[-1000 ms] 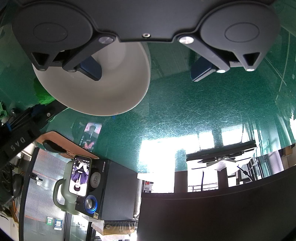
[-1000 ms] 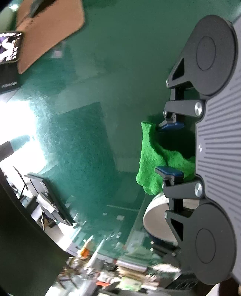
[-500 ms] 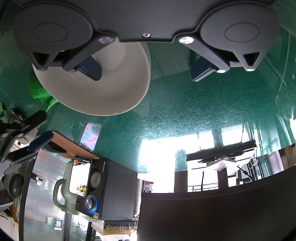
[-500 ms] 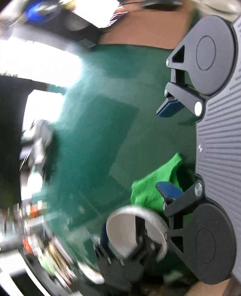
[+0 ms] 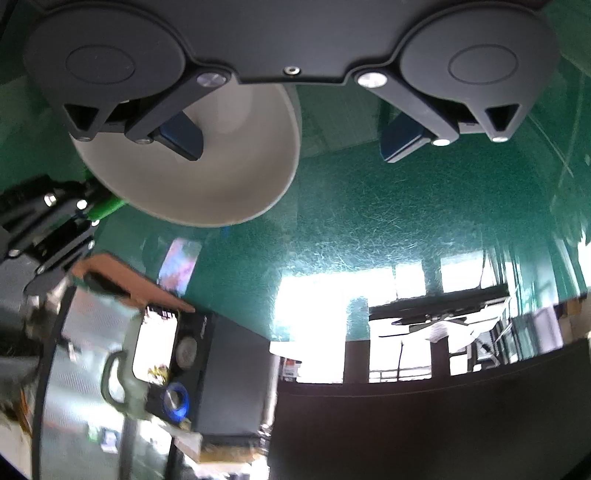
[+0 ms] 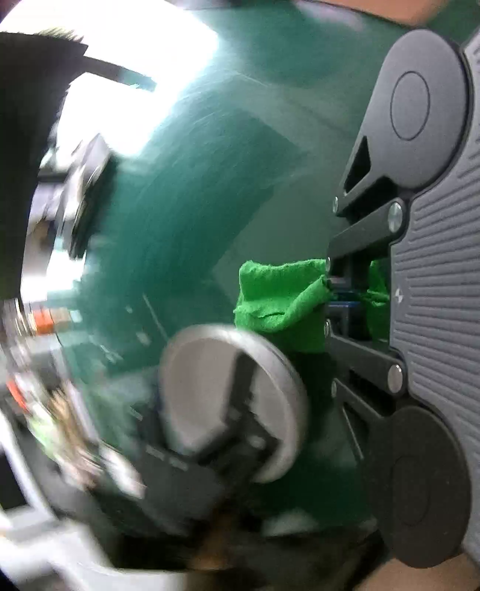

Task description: Clean bowl

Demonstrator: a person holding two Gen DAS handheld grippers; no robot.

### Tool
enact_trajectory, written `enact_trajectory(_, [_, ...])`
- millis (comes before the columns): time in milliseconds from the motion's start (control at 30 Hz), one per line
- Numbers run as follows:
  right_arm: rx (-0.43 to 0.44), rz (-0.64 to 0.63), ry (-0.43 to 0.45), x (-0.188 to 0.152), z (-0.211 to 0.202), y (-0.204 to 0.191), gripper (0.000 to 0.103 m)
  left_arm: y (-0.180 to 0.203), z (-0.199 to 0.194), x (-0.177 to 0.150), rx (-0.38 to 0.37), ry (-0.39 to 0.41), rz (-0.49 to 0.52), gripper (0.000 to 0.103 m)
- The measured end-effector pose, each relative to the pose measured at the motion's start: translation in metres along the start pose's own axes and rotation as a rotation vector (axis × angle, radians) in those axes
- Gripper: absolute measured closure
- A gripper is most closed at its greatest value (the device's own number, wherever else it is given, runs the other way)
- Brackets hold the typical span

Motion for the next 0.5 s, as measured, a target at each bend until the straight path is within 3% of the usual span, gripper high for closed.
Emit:
enact_trajectory(100, [0.106, 0.261, 0.06, -0.002, -0.012, 0.027, 0.1, 0.0, -0.006, 0.009, -0.022, -0.137, -0.13, 0.0])
enact_trajectory(200, [0.246, 0.455, 0.123, -0.007, -0.022, 0.043, 0.099, 0.002, -0.03, 0.016, -0.058, -0.157, -0.312, 0.0])
enact_trajectory(300, [0.293, 0.516, 0.13, -0.015, -0.018, 0.049, 0.099, 0.011, -0.037, 0.007, -0.072, -0.234, -0.374, 0.0])
enact_trajectory(433, [0.329, 0.519, 0.122, -0.024, -0.01, 0.04, 0.099, 0.005, -0.033, -0.005, 0.204, -0.309, -0.395, 0.0])
enact_trajectory(500, [0.367, 0.546, 0.131, -0.026, -0.008, 0.04, 0.099, -0.002, -0.029, -0.009, 0.243, -0.338, -0.475, 0.001])
Point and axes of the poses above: each gripper's, at about its wrist camera, not at the fingertips, and z roughly the way its jaws point, y to its right, x to its top, the point moved 8 cm from there along z, roughly the way its jaws point, and after that the axes turned 5 degrees about -z, right-handed, at the moved point
